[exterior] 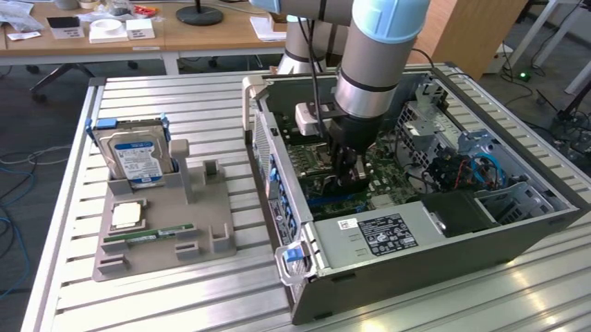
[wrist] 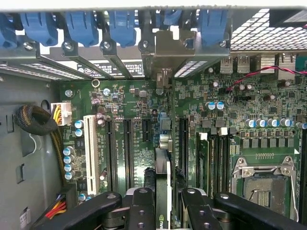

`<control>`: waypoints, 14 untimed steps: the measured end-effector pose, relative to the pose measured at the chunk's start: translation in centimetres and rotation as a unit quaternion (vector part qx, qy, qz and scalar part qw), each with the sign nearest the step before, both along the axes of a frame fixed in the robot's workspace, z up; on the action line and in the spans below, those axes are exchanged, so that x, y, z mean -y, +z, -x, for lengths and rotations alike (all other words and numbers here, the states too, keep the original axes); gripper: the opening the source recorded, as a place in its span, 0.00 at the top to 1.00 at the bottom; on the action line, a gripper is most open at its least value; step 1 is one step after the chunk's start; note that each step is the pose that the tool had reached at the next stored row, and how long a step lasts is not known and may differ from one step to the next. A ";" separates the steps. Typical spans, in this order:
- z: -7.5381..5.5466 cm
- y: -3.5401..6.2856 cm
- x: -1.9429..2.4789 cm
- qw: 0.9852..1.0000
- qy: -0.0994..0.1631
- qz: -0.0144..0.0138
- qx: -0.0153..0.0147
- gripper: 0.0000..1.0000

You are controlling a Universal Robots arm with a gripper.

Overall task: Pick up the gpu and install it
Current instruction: 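Insert the gpu into the slot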

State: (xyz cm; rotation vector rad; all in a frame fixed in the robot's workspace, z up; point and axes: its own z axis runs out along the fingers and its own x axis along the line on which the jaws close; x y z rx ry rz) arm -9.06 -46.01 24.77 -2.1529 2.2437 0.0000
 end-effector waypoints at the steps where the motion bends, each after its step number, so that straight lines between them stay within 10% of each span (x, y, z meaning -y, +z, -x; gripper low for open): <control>1: 0.0 0.03 0.00 1.000 0.000 0.000 0.000 0.74; 14: 0.0 0.24 0.18 1.000 0.000 0.000 0.000 0.74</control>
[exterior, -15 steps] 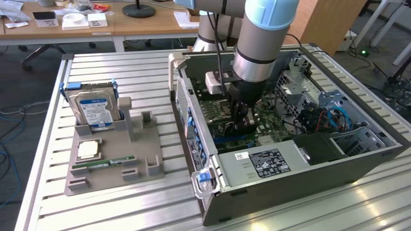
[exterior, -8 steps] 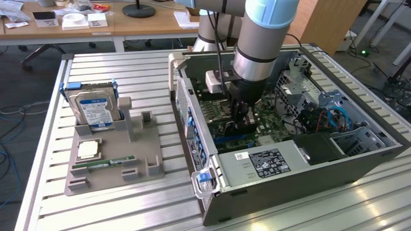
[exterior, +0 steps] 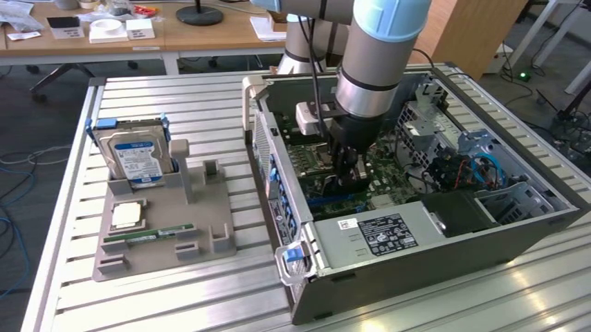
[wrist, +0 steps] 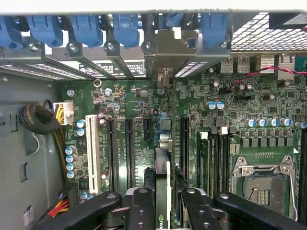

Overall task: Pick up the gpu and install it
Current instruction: 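Insert the gpu into the slot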

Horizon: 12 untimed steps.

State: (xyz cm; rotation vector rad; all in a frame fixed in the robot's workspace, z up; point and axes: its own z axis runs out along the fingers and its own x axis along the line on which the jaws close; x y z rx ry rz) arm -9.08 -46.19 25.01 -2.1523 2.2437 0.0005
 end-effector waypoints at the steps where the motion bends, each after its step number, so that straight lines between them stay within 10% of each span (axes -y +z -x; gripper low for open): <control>1: 0.0 0.00 0.00 1.000 0.000 0.000 0.000 0.74; 12: 0.0 0.00 0.01 1.000 0.000 0.000 0.000 0.74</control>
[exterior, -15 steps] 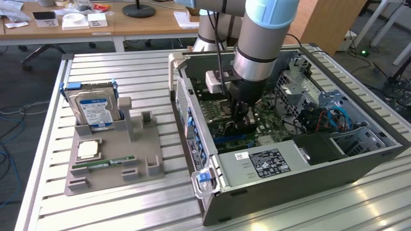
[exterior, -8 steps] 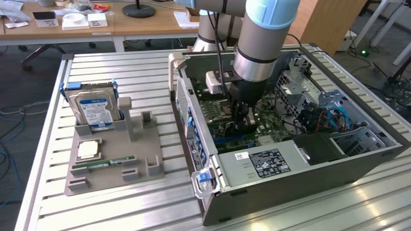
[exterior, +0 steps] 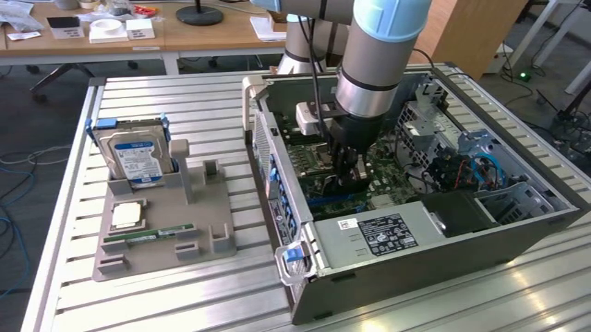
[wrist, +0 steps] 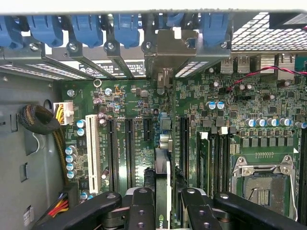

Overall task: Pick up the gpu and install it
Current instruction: 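Insert the gpu into the slot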

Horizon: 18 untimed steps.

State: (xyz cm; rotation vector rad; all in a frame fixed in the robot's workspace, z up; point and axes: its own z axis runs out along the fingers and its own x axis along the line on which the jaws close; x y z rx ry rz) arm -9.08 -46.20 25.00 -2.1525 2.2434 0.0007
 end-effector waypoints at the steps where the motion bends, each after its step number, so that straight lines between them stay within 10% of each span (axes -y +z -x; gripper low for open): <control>1: 0.0 0.00 0.00 1.000 0.000 0.000 0.000 0.74; 18: 0.0 -0.13 0.00 1.000 0.007 -0.003 0.000 0.74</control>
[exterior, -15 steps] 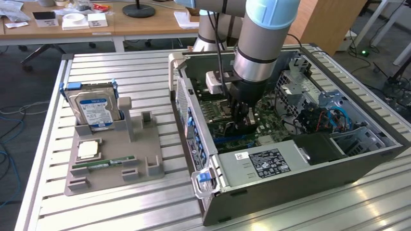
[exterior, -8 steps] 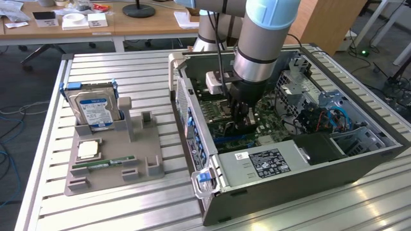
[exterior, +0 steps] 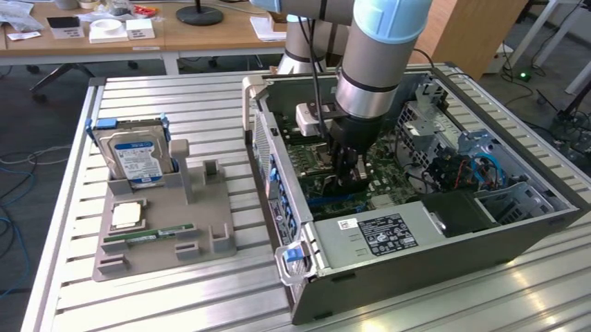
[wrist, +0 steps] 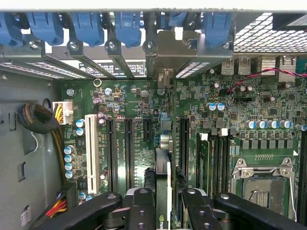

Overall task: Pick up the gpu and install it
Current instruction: 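Insert the gpu into the slot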

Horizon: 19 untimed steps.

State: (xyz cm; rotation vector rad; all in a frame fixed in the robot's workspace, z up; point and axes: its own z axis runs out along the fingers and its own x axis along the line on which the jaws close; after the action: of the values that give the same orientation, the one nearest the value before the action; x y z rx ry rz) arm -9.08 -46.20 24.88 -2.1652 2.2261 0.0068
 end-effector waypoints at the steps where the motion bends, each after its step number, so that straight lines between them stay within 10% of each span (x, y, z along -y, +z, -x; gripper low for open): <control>1: 0.0 0.01 0.00 1.000 0.000 0.000 0.000 0.74; 19: 0.0 -0.12 0.00 1.000 0.000 -0.001 0.000 0.74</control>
State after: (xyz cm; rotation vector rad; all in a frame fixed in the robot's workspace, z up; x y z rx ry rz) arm -9.08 -46.20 24.76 -2.1638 2.2246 0.0103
